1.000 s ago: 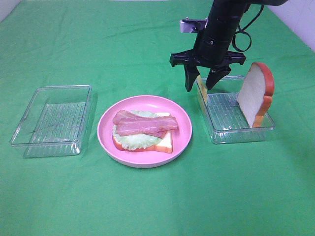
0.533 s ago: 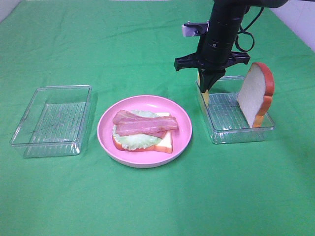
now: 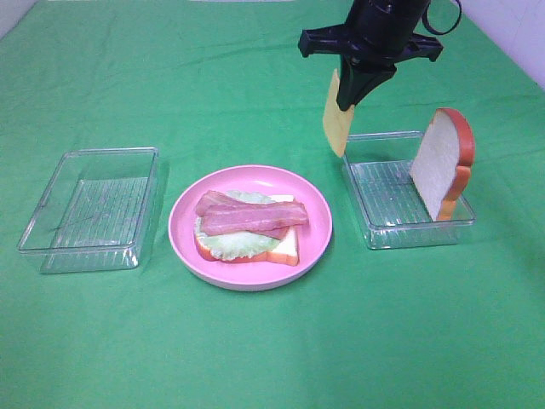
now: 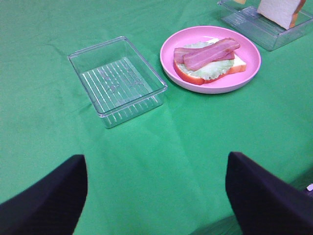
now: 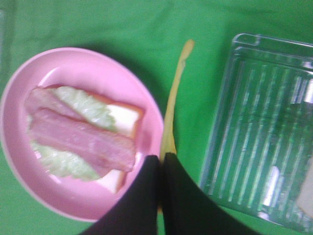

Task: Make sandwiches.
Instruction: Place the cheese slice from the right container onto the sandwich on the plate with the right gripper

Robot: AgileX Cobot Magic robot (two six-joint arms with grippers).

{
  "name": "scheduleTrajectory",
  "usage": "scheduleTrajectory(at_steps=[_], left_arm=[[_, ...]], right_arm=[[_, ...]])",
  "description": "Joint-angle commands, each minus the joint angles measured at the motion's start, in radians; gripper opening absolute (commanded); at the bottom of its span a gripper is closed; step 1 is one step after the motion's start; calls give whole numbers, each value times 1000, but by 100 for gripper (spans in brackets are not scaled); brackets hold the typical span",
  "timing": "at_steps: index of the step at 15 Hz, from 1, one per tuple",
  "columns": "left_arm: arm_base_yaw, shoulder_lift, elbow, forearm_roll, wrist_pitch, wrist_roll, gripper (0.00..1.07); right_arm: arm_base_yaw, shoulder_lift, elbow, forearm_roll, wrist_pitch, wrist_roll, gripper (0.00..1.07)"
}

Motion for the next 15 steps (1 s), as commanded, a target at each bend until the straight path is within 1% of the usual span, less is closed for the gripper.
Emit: scheduleTrajectory(at_steps=[1, 3, 4, 5, 6, 8, 11, 13, 15], left_arm=[[-8, -19, 2, -3, -9, 2, 74], [-8, -19, 2, -3, -9, 2, 74], [-8, -19, 2, -3, -9, 2, 74], [-8, -19, 2, -3, -9, 2, 74], [-8, -19, 2, -3, -9, 2, 74], [-8, -19, 2, -3, -9, 2, 74], [-8, -19, 2, -3, -9, 2, 74], [-8, -19, 2, -3, -9, 2, 74], [-8, -19, 2, -3, -9, 2, 74]], right_arm=[[-1, -16, -5, 168, 70, -118, 0], [12, -11, 23, 304, 105, -202, 0], [12, -11, 40, 325, 105, -222, 0], [37, -8, 78, 371, 102, -255, 0], [86, 11, 138, 419, 70, -304, 0], [143, 47, 148, 442, 19, -304, 0], [174, 88, 148, 431, -32, -293, 0], [173, 102, 148, 347, -88, -210, 0], [173, 102, 148, 219, -136, -118, 0]])
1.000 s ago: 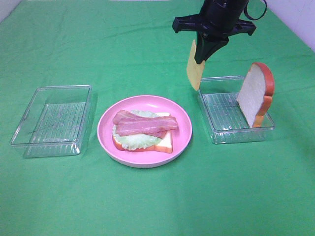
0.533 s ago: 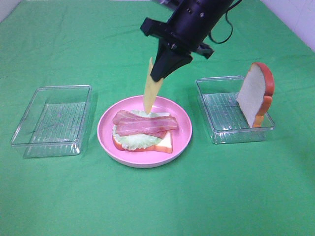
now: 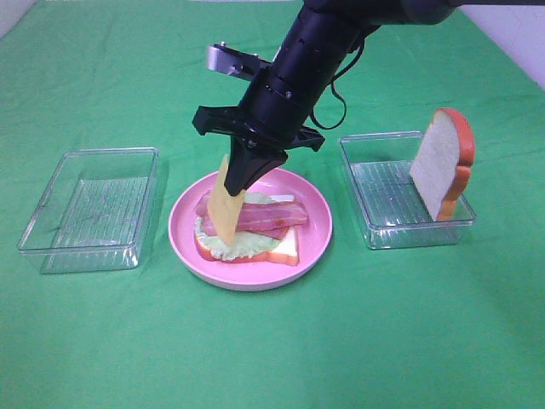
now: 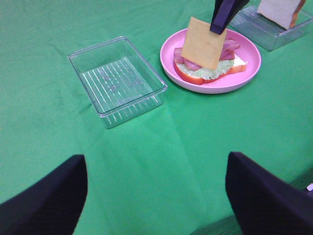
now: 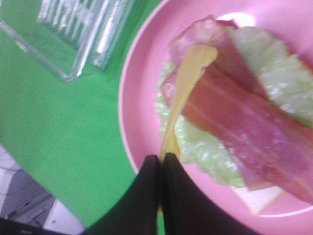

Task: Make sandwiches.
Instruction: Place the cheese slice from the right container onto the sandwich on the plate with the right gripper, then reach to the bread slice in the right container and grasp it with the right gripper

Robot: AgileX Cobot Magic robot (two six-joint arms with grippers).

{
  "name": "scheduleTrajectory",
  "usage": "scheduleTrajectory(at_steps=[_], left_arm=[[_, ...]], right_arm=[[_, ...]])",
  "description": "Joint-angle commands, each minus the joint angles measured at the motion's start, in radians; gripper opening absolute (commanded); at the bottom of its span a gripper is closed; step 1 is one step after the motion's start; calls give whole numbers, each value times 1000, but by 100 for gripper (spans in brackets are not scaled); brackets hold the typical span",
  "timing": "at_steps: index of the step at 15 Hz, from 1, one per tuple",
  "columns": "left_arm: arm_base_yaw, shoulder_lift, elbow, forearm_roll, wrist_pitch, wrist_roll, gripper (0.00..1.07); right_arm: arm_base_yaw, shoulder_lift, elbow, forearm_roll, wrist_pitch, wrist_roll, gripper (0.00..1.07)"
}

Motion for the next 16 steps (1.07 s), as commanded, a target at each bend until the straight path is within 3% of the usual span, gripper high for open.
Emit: scheduleTrajectory(at_steps=[1, 4, 5, 7, 10, 16], left_arm=[[-8, -19, 2, -3, -9, 2, 74], [-8, -19, 2, -3, -9, 2, 74], [-8, -19, 2, -3, -9, 2, 74], [-8, -19, 2, -3, -9, 2, 74], [-8, -19, 2, -3, -9, 2, 74], [-8, -19, 2, -3, -9, 2, 74]], right_arm=[[-1, 2, 6, -144, -33, 101, 0], [-1, 2, 6, -240, -37, 151, 4], [-1, 2, 6, -240, -42, 152, 13], [-1, 2, 6, -240, -48, 164, 41], [-1, 2, 5, -256, -48, 164, 65], [-2, -110, -9, -472, -10, 247, 66]])
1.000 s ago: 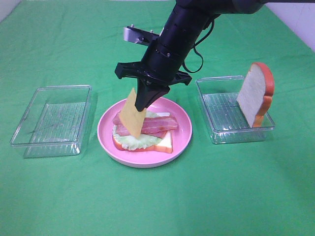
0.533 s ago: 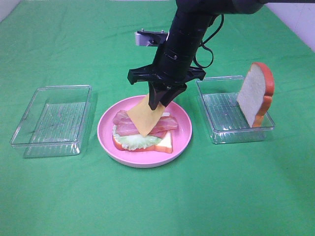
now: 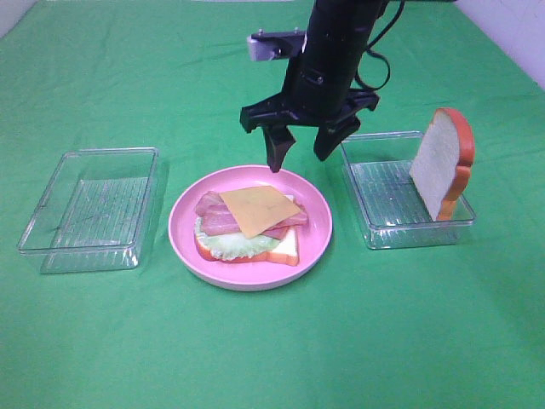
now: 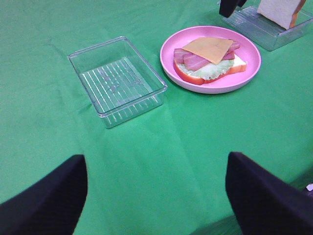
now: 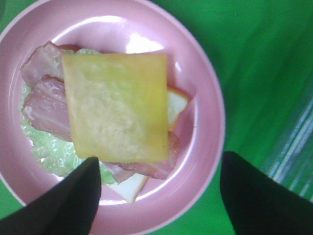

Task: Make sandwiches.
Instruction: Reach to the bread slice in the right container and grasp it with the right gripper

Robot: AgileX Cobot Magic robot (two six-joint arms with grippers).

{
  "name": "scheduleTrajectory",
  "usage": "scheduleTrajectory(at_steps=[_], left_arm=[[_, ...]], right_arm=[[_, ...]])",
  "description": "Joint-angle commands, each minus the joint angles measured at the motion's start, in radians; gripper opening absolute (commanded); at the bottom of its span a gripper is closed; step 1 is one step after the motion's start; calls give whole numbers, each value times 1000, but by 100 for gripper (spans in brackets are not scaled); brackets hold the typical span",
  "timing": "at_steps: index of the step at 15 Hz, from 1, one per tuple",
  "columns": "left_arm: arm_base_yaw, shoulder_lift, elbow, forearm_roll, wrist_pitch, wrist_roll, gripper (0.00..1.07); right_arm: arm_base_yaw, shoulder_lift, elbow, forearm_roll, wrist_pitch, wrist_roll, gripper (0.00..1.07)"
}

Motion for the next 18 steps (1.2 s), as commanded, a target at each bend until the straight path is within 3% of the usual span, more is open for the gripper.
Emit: scheduleTrajectory(at_steps=[1, 3, 9, 11, 18], left_arm=[[-8, -19, 2, -3, -9, 2, 74], [-8, -19, 2, -3, -9, 2, 74], [-8, -19, 2, -3, -9, 2, 74], [-8, -19, 2, -3, -9, 2, 74], [-8, -19, 2, -3, -9, 2, 74]], right_arm=[[-2, -89, -10, -116, 21, 43, 67], [-21, -183, -10, -220, 35, 69, 70], [-245, -253, -9, -211, 174, 76, 73], [-315, -230, -8, -180, 228, 77, 79], [-330, -90, -8, -193, 216, 66, 78]])
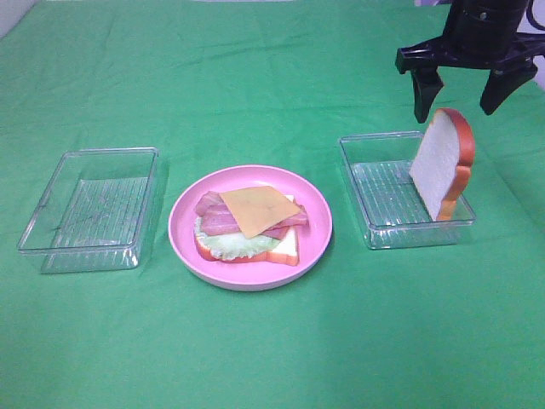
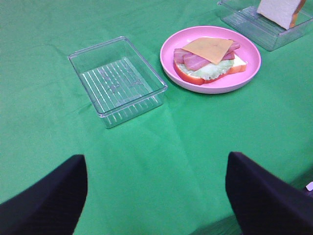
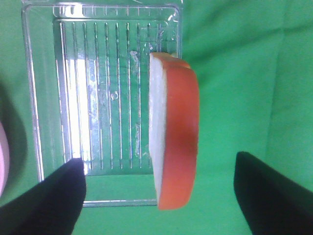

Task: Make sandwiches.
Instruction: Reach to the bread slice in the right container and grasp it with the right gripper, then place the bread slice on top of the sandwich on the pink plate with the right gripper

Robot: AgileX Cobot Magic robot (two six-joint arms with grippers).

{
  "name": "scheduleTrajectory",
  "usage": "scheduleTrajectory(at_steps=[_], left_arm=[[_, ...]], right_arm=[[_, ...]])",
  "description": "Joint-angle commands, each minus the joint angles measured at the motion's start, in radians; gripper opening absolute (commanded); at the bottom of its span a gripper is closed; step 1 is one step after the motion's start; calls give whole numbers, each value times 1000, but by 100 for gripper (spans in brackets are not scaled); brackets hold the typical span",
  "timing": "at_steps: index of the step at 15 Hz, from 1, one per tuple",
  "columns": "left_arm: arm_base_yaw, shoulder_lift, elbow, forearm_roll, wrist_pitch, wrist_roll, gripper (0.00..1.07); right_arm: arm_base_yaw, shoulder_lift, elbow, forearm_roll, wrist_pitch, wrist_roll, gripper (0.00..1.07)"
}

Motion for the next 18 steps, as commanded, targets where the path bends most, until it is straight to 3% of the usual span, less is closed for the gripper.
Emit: scheduleTrajectory(at_steps=[1, 4, 6, 8, 9, 12, 16, 18], left_arm=[[-8, -19, 2, -3, -9, 2, 74], [-8, -19, 2, -3, -9, 2, 74], [-8, -19, 2, -3, -9, 2, 74], [-8, -19, 2, -3, -9, 2, 74], [-8, -19, 2, -3, -9, 2, 74], [-8, -19, 2, -3, -9, 2, 74], [-8, -19, 2, -3, -9, 2, 74], [-8, -19, 2, -3, -9, 2, 74]], right_arm=[[-3, 36, -5, -11, 42, -4, 77], [-3, 69, -5, -11, 37, -9, 71], [-3, 79, -5, -11, 38, -16, 61], [-3, 79, -5, -21, 30, -16, 42], [-3, 79, -5, -35, 30, -16, 25], [-3, 76, -5, -43, 44, -18, 0], [-1, 24, -5, -32, 48, -18, 0], [-1, -51, -5, 48, 41, -30, 0]])
